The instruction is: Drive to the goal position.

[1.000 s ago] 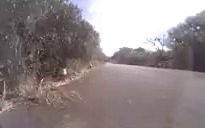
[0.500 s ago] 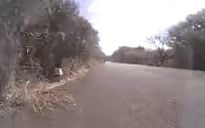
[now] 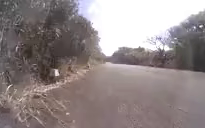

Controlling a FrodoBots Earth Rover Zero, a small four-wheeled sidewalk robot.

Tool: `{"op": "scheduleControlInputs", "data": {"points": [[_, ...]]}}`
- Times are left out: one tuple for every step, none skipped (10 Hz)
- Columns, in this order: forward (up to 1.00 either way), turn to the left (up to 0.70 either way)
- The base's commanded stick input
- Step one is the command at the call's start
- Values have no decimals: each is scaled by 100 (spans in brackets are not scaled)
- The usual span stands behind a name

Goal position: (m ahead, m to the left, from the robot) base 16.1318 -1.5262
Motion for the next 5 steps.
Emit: {"op": "scheduleControlInputs", "data": {"points": [[50,0],[50,0],[50,0],[50,0],[50,0]]}}
